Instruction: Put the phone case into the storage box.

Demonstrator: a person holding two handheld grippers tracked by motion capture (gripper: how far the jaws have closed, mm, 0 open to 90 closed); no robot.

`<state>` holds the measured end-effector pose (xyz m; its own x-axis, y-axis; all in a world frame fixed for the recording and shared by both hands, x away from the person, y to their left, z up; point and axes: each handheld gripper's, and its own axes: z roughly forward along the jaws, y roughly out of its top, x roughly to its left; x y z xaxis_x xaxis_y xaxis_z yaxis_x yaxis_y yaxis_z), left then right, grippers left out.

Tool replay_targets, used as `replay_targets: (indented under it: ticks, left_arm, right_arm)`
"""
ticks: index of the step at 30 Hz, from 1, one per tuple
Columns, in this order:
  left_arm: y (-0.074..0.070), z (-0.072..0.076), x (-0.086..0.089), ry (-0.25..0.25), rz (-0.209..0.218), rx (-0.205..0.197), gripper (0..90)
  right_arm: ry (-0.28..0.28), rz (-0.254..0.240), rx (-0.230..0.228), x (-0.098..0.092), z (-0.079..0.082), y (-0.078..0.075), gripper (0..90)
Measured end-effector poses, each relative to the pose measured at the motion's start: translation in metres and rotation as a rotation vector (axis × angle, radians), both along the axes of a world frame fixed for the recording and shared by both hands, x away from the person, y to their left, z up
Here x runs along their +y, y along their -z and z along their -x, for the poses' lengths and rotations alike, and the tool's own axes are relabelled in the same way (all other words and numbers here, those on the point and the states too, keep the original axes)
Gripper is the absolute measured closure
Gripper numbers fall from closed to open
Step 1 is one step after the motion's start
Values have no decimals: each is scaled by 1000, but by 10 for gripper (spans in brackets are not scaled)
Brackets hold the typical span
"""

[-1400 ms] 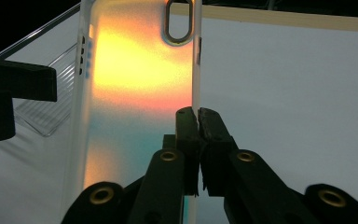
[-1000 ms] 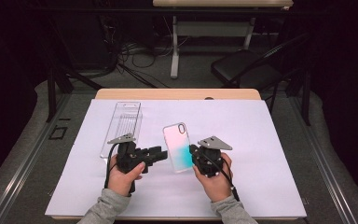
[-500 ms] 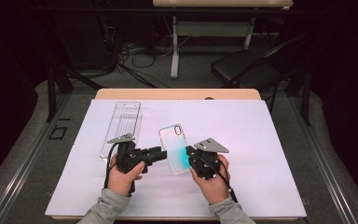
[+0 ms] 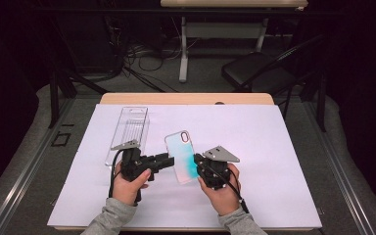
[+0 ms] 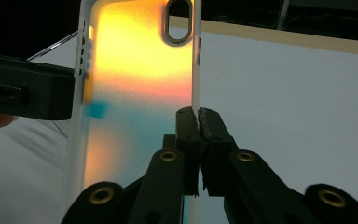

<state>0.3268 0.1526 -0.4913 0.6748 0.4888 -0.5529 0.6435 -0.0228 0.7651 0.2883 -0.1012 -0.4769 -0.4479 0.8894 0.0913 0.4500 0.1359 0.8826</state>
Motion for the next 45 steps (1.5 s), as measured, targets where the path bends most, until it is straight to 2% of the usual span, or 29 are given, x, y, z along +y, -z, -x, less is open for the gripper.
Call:
replay_targets:
  ticks: [18,33,38,41,45]
  left_arm:
    - [4,0,-4,25,18,33,564]
    - [5,0,-2,26,29,35,623]
    - [5,0,-1,22,46,46,638]
    - [7,0,0,21,75,79,642]
    - [7,0,0,16,79,81,644]
  right_arm:
    - [-6,-6,-9,1,2,-1,875]
    - [-6,-11,-18,1,2,-1,875]
    - [-5,-9,-22,1,3,0,875]
    - [-2,-11,-31,2,3,2,875]
    - [3,-14,-49,2,4,3,875]
